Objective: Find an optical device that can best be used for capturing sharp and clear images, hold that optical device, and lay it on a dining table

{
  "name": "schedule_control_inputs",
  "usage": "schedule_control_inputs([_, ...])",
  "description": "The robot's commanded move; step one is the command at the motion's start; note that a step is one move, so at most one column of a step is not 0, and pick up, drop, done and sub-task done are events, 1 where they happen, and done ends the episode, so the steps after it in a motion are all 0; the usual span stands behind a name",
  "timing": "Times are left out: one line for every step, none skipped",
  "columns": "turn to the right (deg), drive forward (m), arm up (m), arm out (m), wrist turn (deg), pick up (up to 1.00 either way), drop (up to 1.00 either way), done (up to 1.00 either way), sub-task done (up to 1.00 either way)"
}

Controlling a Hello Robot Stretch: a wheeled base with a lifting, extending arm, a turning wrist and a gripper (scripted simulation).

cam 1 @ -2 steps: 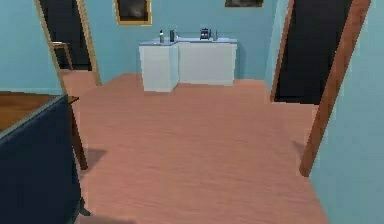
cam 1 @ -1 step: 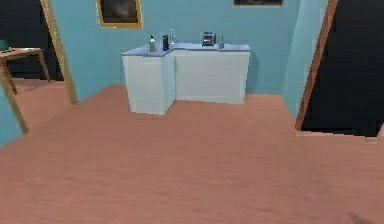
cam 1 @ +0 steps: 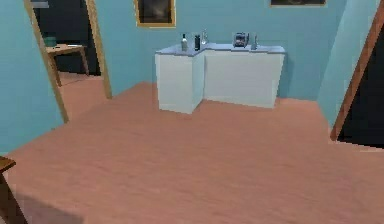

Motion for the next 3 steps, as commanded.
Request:
schedule_control_inputs([0.0,0.30,0.00,0.00,0.0,0.00,0.00,0.00,0.00])
schedule_control_inputs([-24.0,0.00,0.00,0.00,0.0,0.00,0.00,0.00,0.00])
schedule_control_inputs([0.0,0.75,0.00,0.00,0.0,0.00,0.00,0.00,0.00])
